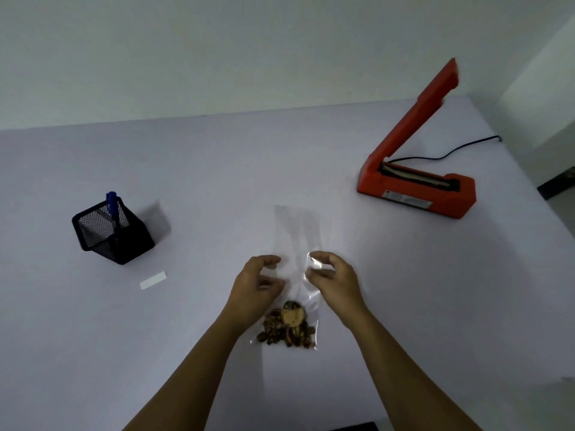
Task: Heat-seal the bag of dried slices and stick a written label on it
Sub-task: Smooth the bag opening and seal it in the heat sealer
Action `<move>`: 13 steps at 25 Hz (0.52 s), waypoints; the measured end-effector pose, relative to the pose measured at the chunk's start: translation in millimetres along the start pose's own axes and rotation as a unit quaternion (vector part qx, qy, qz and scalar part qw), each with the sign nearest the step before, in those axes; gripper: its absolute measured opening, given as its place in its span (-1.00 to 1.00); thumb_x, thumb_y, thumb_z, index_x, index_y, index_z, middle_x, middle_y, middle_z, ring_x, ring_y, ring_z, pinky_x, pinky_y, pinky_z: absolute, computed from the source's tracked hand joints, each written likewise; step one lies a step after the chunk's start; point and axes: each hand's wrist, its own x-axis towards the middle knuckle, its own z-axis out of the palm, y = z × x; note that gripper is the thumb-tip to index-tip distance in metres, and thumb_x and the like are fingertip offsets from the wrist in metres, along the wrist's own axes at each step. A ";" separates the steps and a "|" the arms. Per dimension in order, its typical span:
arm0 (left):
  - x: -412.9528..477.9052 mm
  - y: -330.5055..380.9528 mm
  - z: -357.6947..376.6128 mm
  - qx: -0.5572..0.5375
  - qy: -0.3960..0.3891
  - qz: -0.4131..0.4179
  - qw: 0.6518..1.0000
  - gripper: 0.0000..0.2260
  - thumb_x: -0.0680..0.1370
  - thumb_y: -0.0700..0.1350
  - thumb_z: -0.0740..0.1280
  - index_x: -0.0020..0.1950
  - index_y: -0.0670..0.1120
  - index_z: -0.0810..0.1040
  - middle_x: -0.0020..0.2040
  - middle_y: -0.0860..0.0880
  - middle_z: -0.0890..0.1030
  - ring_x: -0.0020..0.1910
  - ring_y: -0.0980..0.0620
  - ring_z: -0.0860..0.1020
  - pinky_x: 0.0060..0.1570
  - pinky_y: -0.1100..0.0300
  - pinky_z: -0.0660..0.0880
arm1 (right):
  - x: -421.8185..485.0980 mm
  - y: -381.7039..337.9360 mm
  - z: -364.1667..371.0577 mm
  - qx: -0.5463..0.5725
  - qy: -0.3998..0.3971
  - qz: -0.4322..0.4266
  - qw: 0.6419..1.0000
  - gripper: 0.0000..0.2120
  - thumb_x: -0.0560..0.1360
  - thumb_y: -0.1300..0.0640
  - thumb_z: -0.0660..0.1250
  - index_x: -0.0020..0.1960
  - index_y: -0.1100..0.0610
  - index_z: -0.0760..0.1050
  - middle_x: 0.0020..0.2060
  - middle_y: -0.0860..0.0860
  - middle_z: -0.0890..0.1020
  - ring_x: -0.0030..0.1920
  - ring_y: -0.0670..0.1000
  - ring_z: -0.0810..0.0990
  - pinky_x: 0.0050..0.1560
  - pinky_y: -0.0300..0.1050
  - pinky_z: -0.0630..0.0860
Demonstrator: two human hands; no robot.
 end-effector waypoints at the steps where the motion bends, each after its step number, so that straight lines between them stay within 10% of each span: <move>1: 2.5 5.3 3.6 -0.006 -0.002 -0.004 1.000 -0.66 0.47 -0.23 0.39 0.20 0.02 0.45 0.15 0.05 0.50 0.00 0.04 0.59 -0.07 0.21 0.58 | 1.2 -1.3 -8.6 0.016 0.003 -0.004 1.000 -0.73 0.44 0.26 0.39 0.02 -0.06 0.52 0.00 -0.15 0.58 -0.01 -0.14 0.58 -0.23 -0.45 0.48; 13: 52.4 81.8 107.2 -0.099 -0.042 -0.013 0.994 -0.80 0.50 -0.26 0.35 0.07 -0.05 0.54 0.07 -0.05 0.62 -0.08 -0.06 0.66 -0.06 0.15 0.61 | 31.1 -1.2 -154.4 0.033 0.011 -0.052 0.998 -0.76 0.46 0.20 0.38 0.04 -0.09 0.52 0.07 -0.17 0.60 -0.03 -0.17 0.62 -0.09 -0.38 0.52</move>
